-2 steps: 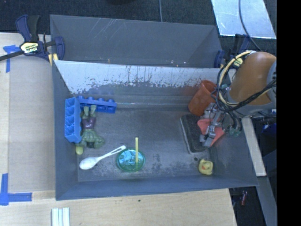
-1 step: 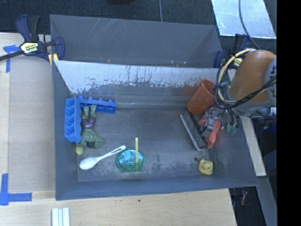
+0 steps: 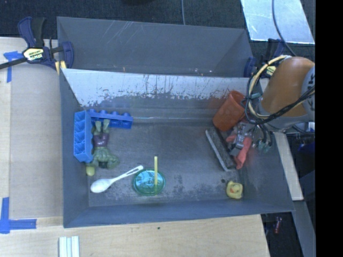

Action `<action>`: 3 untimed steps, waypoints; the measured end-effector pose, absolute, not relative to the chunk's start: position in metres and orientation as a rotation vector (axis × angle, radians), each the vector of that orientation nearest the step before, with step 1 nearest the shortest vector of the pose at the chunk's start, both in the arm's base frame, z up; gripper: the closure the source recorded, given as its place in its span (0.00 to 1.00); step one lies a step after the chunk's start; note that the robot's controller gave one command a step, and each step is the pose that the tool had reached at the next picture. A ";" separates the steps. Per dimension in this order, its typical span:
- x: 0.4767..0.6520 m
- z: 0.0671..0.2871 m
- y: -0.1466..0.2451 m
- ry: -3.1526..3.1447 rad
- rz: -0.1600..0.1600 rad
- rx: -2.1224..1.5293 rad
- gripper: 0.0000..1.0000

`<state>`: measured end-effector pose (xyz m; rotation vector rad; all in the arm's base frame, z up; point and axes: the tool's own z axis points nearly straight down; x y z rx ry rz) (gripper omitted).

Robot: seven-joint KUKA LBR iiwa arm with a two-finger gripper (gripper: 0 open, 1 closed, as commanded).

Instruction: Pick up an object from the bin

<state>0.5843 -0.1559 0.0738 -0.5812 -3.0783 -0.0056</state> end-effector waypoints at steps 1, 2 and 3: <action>0.592 0.106 -0.158 -3.067 -0.005 -0.650 1.00; 0.588 0.172 -0.158 -3.070 -0.005 -0.609 1.00; 0.601 0.256 -0.157 -3.052 -0.005 -0.707 1.00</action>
Offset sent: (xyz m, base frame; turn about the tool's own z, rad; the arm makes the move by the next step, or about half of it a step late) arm -0.0027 -0.0023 0.2380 -0.0609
